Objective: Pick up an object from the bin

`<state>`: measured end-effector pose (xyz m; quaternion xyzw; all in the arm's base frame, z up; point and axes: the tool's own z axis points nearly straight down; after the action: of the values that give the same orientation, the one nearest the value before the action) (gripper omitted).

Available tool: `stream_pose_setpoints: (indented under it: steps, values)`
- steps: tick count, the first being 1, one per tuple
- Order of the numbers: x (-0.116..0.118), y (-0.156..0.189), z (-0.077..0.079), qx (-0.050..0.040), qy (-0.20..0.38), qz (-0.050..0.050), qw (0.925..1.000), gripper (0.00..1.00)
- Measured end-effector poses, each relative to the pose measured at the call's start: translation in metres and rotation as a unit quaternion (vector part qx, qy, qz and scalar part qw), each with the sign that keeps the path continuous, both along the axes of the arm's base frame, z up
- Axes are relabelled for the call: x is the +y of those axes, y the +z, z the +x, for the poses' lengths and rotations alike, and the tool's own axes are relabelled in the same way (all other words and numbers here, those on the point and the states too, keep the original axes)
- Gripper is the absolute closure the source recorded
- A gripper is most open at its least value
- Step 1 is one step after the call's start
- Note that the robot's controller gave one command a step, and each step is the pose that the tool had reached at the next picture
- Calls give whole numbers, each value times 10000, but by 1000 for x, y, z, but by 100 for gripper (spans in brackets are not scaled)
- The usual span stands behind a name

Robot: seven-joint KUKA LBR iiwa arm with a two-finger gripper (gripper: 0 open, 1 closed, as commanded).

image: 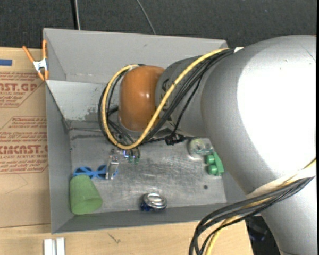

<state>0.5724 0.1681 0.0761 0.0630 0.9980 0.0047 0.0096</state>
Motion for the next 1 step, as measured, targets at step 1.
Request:
stream_pose_setpoints:
  steps: [1]
  values:
    - [26, -1, 13, 67, -277, -41, 9996, 0]
